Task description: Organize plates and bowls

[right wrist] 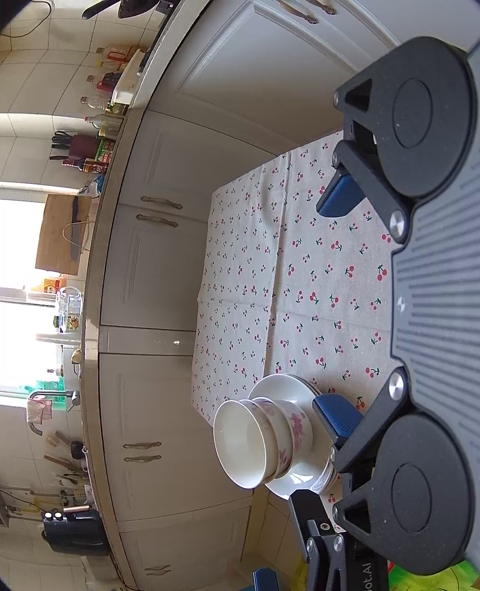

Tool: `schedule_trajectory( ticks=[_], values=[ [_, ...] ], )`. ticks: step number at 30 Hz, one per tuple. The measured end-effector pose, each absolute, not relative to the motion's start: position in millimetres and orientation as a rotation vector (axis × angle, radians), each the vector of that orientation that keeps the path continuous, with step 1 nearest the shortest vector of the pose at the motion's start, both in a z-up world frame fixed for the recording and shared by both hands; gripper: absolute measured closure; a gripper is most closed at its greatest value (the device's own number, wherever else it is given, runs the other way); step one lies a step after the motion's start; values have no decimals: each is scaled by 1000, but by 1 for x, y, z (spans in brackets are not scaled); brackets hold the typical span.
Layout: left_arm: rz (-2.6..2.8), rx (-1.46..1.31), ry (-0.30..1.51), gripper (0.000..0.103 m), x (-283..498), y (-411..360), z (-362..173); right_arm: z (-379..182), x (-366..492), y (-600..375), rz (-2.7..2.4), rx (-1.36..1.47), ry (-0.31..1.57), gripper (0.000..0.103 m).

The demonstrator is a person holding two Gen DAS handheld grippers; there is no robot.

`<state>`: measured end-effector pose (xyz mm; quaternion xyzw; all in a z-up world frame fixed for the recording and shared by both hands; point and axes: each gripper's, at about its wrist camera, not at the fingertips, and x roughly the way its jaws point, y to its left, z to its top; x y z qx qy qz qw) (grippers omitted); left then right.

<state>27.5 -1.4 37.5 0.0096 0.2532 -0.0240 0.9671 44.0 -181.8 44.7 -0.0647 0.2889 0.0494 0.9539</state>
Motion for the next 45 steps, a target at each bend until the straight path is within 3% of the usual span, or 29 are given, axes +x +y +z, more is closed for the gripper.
schedule_trajectory(
  ticks=[45],
  values=[
    [-63, -7, 518, 1, 26, -3, 39, 51, 38, -185, 66, -125, 557, 0]
  ],
)
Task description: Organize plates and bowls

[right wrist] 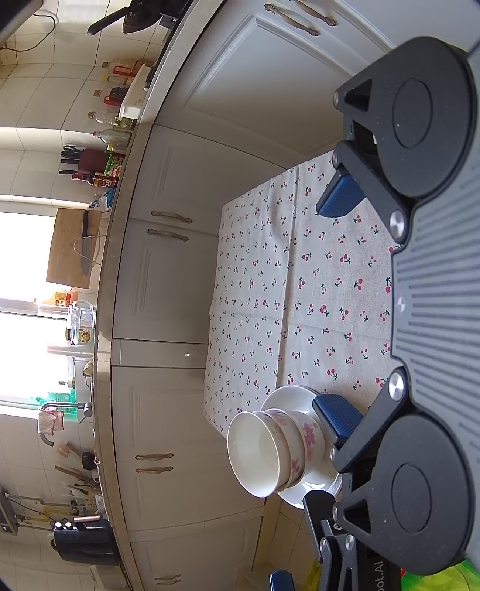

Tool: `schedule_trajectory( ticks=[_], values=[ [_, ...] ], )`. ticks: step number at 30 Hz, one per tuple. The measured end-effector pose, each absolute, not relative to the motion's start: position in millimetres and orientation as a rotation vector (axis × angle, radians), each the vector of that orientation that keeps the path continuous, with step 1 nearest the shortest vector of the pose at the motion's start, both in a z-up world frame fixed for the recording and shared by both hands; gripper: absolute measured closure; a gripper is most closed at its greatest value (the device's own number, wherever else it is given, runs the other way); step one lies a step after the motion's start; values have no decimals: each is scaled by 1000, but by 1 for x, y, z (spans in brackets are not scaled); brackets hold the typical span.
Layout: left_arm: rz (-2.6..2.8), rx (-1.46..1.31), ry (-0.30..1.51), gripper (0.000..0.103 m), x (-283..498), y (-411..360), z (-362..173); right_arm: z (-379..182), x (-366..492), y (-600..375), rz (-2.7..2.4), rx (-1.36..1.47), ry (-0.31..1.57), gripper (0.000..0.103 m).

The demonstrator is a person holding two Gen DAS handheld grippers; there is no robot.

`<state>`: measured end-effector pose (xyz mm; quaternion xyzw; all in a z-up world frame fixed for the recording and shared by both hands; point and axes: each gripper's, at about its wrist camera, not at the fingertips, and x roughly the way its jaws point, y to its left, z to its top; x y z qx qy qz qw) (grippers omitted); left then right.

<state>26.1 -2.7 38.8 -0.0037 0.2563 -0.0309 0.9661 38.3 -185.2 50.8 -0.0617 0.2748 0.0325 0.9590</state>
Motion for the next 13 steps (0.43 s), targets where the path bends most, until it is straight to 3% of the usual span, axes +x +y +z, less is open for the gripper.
schedule_trajectory(
  ticks=[13],
  values=[
    [-62, -7, 519, 1, 27, -3, 39, 51, 40, -185, 56, -127, 554, 0]
  ],
)
